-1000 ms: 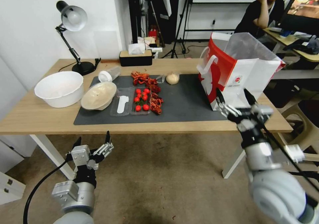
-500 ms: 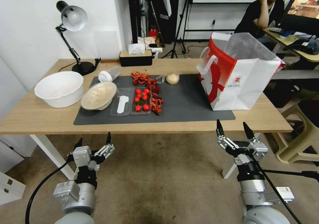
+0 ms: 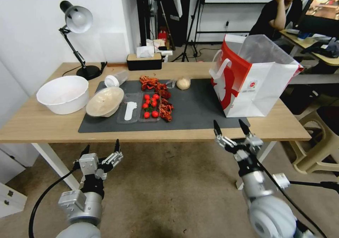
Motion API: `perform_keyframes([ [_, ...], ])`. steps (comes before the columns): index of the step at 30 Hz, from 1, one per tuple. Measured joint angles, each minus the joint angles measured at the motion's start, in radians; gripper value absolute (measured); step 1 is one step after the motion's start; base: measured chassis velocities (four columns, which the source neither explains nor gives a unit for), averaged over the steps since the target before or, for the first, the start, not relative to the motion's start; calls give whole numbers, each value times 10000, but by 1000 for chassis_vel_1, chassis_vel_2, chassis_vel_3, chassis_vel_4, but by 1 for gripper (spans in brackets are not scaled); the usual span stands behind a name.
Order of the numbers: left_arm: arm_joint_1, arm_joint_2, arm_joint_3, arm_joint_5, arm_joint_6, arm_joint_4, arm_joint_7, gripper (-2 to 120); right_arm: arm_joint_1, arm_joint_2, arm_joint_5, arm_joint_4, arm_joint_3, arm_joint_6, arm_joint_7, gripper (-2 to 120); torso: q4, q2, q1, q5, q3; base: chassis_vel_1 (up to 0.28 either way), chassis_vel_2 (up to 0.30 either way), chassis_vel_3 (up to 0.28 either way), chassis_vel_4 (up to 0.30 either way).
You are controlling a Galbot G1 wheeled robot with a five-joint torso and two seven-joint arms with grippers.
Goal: Pick up the trash from the table and place it into the takeout bag.
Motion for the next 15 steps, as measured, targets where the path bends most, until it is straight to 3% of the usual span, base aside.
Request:
perform_keyframes([
  [8, 4, 2, -7, -22, 6, 4, 1, 100, 1706, -492, 600, -387, -582, -831, 18, 100, 0, 0, 0, -1, 0, 0, 0, 0, 0],
  [15, 76, -89, -61, 58, 48, -74, -5, 100, 5277, -1424, 1653, -548, -2625, -2878, 1471, 100, 1, -1, 3, -1, 0, 0, 0, 0, 0],
])
